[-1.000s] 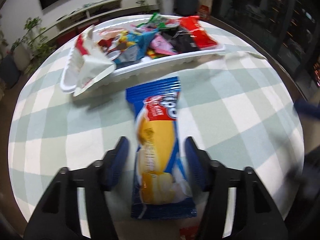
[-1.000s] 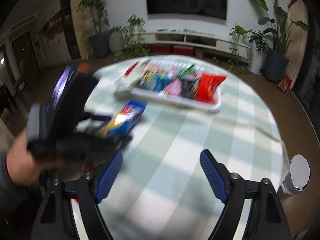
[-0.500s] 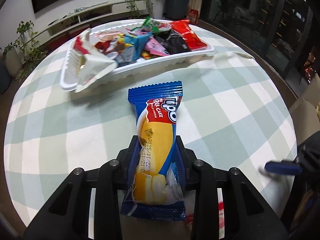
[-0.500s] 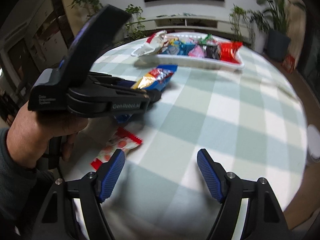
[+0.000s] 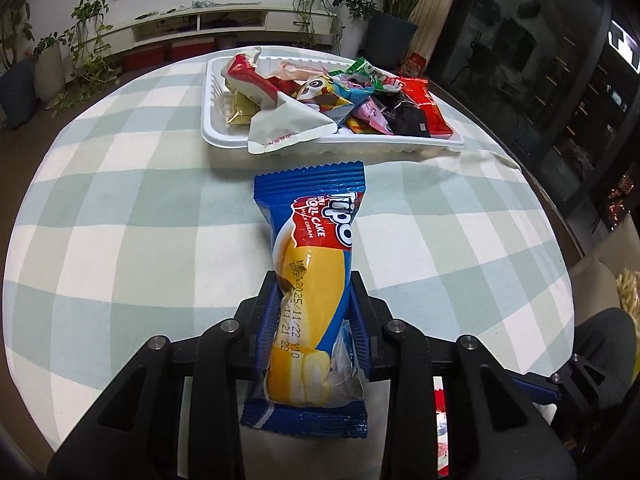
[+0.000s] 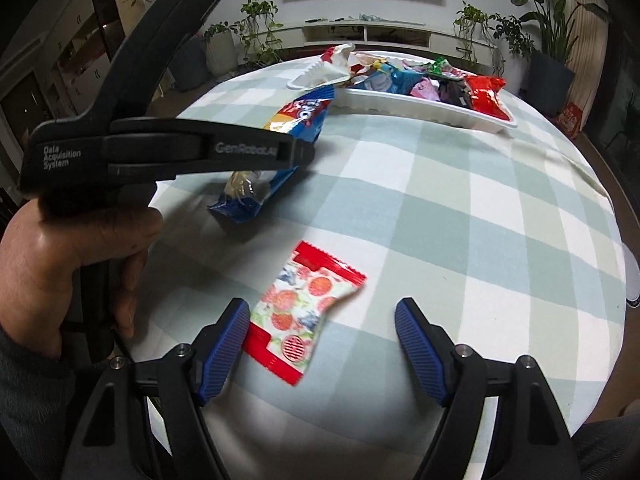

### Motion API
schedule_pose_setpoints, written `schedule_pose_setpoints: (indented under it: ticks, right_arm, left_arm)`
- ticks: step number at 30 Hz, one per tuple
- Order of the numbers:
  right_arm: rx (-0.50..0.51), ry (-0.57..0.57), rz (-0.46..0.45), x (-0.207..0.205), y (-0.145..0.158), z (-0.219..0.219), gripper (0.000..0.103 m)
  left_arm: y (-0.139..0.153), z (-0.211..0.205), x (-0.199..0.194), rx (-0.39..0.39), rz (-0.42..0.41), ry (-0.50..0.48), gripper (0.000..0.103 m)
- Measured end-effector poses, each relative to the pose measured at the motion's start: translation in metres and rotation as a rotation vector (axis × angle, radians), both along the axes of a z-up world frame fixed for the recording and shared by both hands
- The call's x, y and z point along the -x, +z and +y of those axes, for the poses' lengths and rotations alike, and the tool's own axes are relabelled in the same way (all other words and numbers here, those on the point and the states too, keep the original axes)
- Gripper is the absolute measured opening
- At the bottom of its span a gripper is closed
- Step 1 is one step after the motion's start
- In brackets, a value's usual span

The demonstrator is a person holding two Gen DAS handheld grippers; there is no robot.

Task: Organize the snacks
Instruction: 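Grasp the small red-and-white candy packet with the right tool while the left tool holds the Tipo packet, then carry the Tipo packet and candy packet into the white tray and release both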

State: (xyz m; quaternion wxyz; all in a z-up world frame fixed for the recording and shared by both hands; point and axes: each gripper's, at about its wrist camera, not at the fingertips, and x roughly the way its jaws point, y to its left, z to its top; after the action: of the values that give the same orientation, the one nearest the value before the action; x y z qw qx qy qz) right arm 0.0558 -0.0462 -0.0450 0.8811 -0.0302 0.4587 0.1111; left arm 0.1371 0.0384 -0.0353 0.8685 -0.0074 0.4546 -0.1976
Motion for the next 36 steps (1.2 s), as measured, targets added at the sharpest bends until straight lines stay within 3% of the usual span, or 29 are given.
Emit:
schedule_pose_setpoints:
  ticks: [3,5,11,15,17,36]
  right_arm:
    - [0.041,0.001,-0.003,-0.004,0.001,0.008,0.078]
    - [0.069,0.01,0.011,-0.009,-0.003,0.012,0.069]
    - [0.101,0.061,-0.014,-0.004,-0.007,0.012,0.063]
    - [0.101,0.081,-0.01,-0.006,-0.005,0.001,0.043]
    - [0.095,0.083,-0.002,-0.007,-0.004,-0.003,0.039]
    - [-0.022,-0.055,-0.015,-0.014,0.002,-0.088,0.036]
  left_arm:
    - [-0.002,0.0,0.0,0.006,0.006,-0.001,0.03]
    - [-0.003,0.001,-0.001,0.011,0.011,0.001,0.03]
    - [-0.007,-0.002,0.0,0.016,0.022,-0.005,0.03]
    - [-0.008,-0.005,0.003,0.013,0.026,-0.019,0.03]
    - [-0.008,-0.006,0.003,0.013,0.027,-0.024,0.03]
    - [-0.004,-0.02,0.03,-0.037,-0.01,-0.027,0.03]
